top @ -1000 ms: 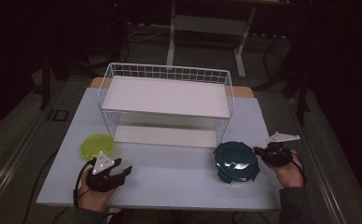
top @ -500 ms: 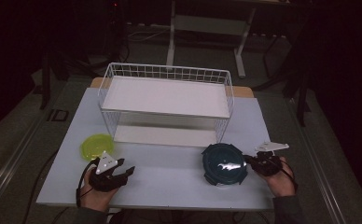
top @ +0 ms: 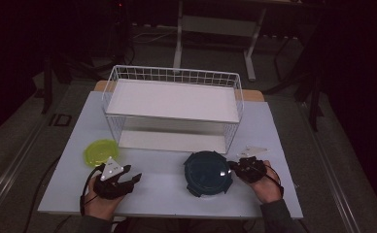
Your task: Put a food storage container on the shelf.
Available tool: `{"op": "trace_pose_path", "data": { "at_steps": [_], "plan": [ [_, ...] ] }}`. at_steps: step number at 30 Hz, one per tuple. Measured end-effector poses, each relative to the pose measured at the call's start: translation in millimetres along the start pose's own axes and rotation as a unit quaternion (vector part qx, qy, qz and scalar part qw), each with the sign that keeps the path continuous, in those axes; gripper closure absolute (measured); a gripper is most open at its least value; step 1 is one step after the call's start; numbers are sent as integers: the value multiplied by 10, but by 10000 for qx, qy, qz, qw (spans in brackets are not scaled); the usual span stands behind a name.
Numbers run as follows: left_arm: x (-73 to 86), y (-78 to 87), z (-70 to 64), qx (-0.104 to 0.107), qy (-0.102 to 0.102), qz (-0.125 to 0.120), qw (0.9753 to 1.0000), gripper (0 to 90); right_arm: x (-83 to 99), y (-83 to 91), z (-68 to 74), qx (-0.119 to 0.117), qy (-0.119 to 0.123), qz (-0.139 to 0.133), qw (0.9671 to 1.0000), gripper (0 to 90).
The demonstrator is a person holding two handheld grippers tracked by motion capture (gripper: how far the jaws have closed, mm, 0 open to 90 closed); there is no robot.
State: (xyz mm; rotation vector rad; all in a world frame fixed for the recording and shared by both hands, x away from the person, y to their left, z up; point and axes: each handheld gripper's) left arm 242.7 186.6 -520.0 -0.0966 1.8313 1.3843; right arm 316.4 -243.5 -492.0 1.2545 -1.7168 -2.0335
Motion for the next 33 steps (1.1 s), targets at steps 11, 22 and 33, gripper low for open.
{"op": "trace_pose_path", "data": {
  "at_steps": [11,22,33],
  "plan": [
    [-155,-16,-198,395,-257,60,9989,468,-44,11,-28,-184,14,-98,9998,833],
    [-526,-79,-550,1213,-665,34,9904,503,-45,248,-77,-408,-35,-326,9986,710],
    [-760,-293,-671,1834,-458,363,9813,536,1,234,-97,-1215,-233,-364,9916,612]
  ]
}}
Point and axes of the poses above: each handheld gripper's, and its own axes: y roughly backward along the jaws, x roughly out of its underside, z roughly to its left, and after that the axes turned 15 degrees about z, right-handed
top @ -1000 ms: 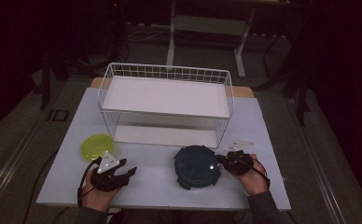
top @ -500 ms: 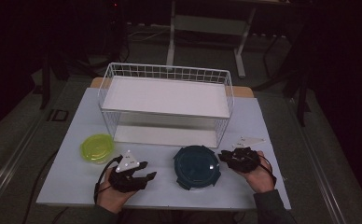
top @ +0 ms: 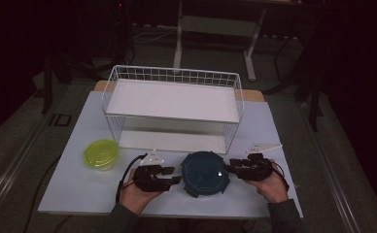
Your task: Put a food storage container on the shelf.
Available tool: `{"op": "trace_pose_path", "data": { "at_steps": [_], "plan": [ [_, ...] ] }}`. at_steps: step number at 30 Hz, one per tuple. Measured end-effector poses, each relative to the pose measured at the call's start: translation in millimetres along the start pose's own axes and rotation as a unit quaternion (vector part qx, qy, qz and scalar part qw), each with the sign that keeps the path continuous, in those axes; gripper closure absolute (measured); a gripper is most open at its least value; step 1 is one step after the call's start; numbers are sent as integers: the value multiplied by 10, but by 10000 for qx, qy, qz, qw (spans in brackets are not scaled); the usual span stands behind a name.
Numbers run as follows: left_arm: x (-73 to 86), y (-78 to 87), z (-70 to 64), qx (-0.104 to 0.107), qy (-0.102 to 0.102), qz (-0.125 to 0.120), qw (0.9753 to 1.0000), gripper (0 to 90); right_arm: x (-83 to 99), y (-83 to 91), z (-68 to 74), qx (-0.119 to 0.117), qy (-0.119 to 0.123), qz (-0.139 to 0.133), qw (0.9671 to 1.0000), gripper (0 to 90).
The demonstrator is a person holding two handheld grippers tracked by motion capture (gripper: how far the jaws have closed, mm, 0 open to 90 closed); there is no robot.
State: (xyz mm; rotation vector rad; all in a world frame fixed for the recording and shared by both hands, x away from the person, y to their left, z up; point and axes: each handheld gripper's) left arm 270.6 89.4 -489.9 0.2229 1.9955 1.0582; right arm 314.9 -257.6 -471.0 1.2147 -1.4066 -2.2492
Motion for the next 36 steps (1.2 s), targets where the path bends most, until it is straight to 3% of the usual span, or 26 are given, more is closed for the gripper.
{"op": "trace_pose_path", "data": {
  "at_steps": [6,11,16,19,20,23,27,33,36],
  "plan": [
    [-85,-131,32,330,218,65,9992,528,25,-46,-57,-400,-228,11,9989,558],
    [-125,-174,73,481,388,83,9981,521,44,-84,-134,-722,-575,18,9957,554],
    [-101,-187,134,773,684,78,9946,540,55,-124,-208,-1076,-983,82,9893,607],
    [-82,-203,171,938,837,55,9921,539,48,-145,-217,-1203,-1112,120,9864,628],
    [-71,-218,191,1040,957,28,9900,536,45,-153,-219,-1239,-1129,147,9857,634],
    [-63,-226,209,1127,1042,27,9881,529,39,-164,-222,-1351,-1236,170,9829,648],
    [-53,-240,224,1237,1190,28,9852,518,38,-164,-231,-1413,-1374,224,9801,657],
    [-43,-230,224,1301,1409,20,9814,544,43,-146,-216,-1363,-1406,248,9803,679],
    [-47,-182,225,1228,1365,-14,9830,665,42,-130,-191,-1275,-1436,192,9812,707]
  ]
}}
Point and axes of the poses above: each handheld gripper's, and its own axes: y roughly backward along the jaws, x roughly out of its underside, z roughly to its left, and after that the axes turned 15 degrees about z, right-handed
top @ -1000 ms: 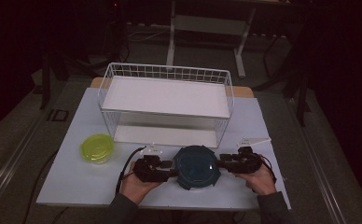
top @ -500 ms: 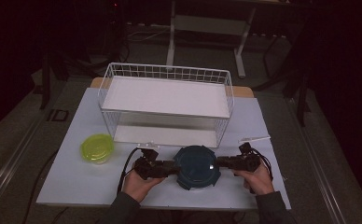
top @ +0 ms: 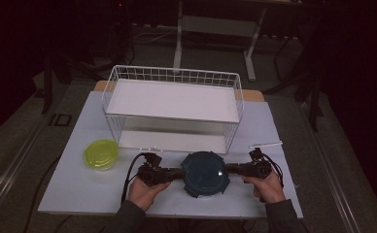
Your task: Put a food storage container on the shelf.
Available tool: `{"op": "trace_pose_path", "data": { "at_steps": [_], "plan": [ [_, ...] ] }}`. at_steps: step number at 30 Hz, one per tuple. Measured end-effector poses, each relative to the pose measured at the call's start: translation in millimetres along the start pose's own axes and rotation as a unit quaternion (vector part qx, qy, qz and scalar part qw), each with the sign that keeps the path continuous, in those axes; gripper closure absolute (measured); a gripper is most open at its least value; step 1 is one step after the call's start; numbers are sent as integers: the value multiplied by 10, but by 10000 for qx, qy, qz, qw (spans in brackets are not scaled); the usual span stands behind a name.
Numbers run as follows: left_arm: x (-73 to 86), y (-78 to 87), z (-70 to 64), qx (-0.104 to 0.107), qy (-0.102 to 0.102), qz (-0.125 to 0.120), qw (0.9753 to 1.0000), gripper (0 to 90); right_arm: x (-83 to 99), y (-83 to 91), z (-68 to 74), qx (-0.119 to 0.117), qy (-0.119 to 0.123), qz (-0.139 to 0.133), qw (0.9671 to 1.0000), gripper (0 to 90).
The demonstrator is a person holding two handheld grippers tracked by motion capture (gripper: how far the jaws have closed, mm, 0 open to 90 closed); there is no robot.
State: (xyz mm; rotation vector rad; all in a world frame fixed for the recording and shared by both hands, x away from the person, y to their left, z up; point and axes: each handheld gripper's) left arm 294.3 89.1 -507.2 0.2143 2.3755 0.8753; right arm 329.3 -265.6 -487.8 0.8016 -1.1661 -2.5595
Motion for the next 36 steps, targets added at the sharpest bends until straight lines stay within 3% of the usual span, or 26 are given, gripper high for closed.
{"op": "trace_pose_path", "data": {
  "at_steps": [1,2,4,6,9,10,11,14,15,16,21,24,26,32,36],
  "plan": [
    [-4,1,-3,-5,25,9,10000,665,0,0,0,0,0,0,10000,707],
    [-8,6,4,47,137,11,9999,680,3,27,12,29,17,-105,9999,790],
    [-10,6,14,81,173,6,9998,694,4,64,8,23,-42,-171,9998,833],
    [-9,10,38,182,305,8,9994,705,-4,66,-1,-10,-95,-145,9998,830],
    [-13,-7,19,115,316,-26,9994,690,-15,59,-5,-19,-54,-117,9999,792],
    [-15,-25,13,73,333,-15,9994,613,-19,27,-12,-45,-52,-48,10000,727],
    [-12,-41,12,66,326,0,9994,613,-19,27,-12,-45,-52,-48,10000,727],
    [0,-98,37,233,441,29,9987,553,1,7,-36,-122,-107,7,9999,657],
    [1,-122,44,311,446,78,9985,552,10,-11,-53,-193,-157,37,9997,640],
    [1,-151,39,302,461,97,9984,517,19,-41,-90,-446,-265,101,9986,626],
    [4,-134,37,357,653,97,9972,554,20,-45,-110,-564,-427,145,9974,629],
    [-3,-118,32,385,703,80,9968,604,29,-58,-177,-1054,-662,361,9916,642],
    [-12,-121,21,353,740,84,9966,610,54,-56,-191,-1102,-682,332,9910,643],
    [11,-46,-29,358,599,5,9976,682,87,6,-160,-1167,-476,107,9920,710],
    [11,-15,-94,267,442,-55,9987,711,91,60,-83,-990,-324,-93,9945,737]
  ]
}}
Point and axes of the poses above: each handheld gripper's, and its own axes: y roughly backward along the jaws, x roughly out of its underside, z roughly to its left, and after that the axes turned 15 degrees about z, right-handed
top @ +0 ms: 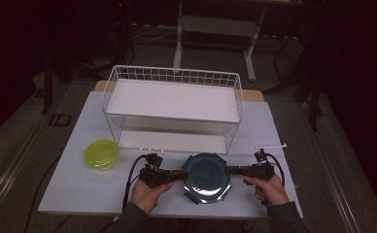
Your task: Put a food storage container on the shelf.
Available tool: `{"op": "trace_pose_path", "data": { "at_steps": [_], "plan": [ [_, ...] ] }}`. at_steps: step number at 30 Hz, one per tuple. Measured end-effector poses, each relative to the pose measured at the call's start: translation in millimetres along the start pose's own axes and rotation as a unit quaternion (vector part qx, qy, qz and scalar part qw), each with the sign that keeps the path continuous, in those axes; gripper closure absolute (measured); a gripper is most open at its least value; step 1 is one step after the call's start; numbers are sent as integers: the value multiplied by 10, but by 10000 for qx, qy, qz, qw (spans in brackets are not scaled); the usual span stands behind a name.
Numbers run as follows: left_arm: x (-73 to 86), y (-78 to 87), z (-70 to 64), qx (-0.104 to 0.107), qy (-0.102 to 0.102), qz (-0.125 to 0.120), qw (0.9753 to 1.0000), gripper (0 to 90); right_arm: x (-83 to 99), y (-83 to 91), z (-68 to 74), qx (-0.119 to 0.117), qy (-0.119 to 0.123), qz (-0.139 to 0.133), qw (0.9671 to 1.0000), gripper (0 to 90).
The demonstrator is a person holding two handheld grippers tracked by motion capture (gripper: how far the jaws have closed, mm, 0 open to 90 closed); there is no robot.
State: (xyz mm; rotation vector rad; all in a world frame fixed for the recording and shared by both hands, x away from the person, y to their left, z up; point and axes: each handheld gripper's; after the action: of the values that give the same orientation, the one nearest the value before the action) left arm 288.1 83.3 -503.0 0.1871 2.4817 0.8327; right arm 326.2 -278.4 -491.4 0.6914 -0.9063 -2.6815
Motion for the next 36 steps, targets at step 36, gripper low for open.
{"op": "trace_pose_path", "data": {
  "at_steps": [36],
  "plan": [
    [-126,1040,-590,-927,-813,-1134,9859,761,-469,171,1114,841,1389,-658,9845,738]
  ]
}}
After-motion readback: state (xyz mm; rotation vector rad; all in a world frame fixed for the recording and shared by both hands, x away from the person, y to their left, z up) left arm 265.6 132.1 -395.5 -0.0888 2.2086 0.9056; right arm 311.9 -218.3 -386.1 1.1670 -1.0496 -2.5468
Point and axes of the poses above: each handheld gripper's, and its own axes: y roughly backward along the jaws, x roughly out of its underside, z roughly to its left, and after that the axes turned 15 degrees about z, right-handed
